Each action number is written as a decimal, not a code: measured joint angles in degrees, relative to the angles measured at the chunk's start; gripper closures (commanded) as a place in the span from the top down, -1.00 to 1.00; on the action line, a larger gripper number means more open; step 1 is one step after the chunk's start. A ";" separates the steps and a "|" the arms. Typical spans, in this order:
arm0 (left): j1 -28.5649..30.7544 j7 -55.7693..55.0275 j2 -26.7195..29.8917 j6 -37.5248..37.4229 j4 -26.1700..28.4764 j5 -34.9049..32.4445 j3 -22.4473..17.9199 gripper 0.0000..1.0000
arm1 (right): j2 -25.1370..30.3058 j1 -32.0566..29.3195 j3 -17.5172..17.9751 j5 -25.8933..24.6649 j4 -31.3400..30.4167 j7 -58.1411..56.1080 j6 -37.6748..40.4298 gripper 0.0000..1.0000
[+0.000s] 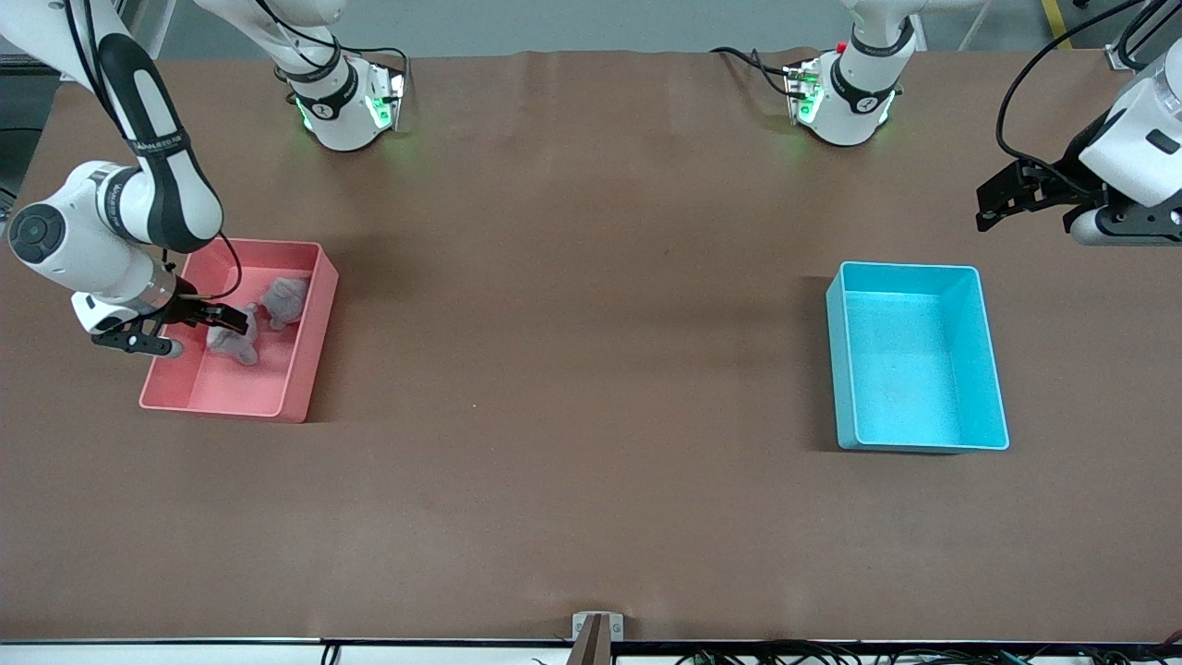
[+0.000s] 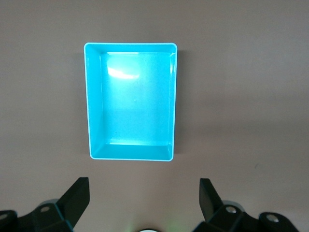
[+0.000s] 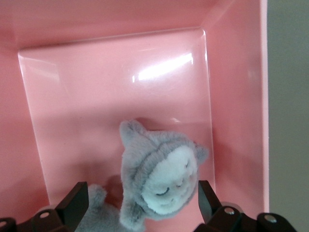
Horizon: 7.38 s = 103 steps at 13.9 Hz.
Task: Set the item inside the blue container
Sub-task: 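Reach the right gripper into the pink box and grasp a grey plush, then carry the plush with the right gripper while the left gripper approaches, then grasp the plush with the left gripper from the right gripper, then carry the plush to the cyan box while the right gripper grasps another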
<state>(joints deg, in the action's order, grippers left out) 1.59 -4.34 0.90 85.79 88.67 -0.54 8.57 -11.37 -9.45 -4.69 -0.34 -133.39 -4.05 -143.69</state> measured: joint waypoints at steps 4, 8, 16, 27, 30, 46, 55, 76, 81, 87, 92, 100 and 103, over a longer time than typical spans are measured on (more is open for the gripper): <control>0.31 0.00 -0.48 1.09 0.38 0.00 -0.07 1.00 | -3.44 -1.26 -0.04 0.00 -0.15 0.00 -2.74 0.99; 0.89 0.00 -0.54 1.62 0.47 0.00 -0.12 1.00 | -5.96 -1.38 0.03 0.00 -0.14 0.00 -4.13 0.95; 2.68 0.01 -0.54 1.67 0.48 0.00 -0.16 1.00 | -6.50 -1.37 0.28 0.00 0.93 0.02 -1.44 -0.91; 2.81 0.03 -0.54 1.67 0.60 0.00 -0.14 1.00 | -3.95 8.48 1.54 0.44 30.01 17.11 35.95 -0.96; 2.82 0.03 -0.55 1.67 1.45 0.00 -0.13 1.00 | -3.96 16.94 1.94 3.40 31.20 32.04 36.25 -0.96; -2.28 -0.33 -10.53 7.13 6.11 0.27 1.91 1.00 | -32.75 52.41 1.99 5.73 48.01 92.64 9.79 -0.95; -7.43 -2.98 -11.09 22.53 15.37 6.33 3.15 1.00 | -35.38 54.32 1.51 5.73 48.56 94.51 6.08 1.00; -33.16 -36.92 -44.02 57.74 -3.20 -4.84 3.26 0.86 | -10.13 18.58 -0.63 5.69 37.32 27.39 35.73 1.00; -35.46 -40.47 -45.72 58.55 -3.36 -5.01 3.20 0.81 | -6.26 9.86 -0.51 5.71 24.11 13.38 28.17 1.00; -35.45 -40.44 -49.71 64.53 -3.42 -5.12 3.08 0.39 | -5.59 6.10 -0.39 5.75 12.75 7.83 21.66 1.00; -35.99 -40.68 -49.90 64.16 -3.28 -5.12 3.18 -0.99 | -5.60 6.04 0.02 8.36 8.05 7.83 20.96 1.00; -33.89 -37.86 -41.94 46.90 -4.71 -5.42 2.33 -1.00 | -6.28 5.95 0.05 8.46 5.53 7.83 21.09 1.00; -27.93 -26.56 -33.35 33.38 -4.48 -5.65 2.19 -1.00 | -6.88 5.70 -0.03 8.46 5.05 7.83 21.21 1.00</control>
<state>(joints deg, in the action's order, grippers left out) -26.34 -30.90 -32.45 119.17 84.19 -6.19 10.77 -18.25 -3.75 -4.72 8.12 -128.33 3.78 -122.48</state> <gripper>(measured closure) 0.687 0.000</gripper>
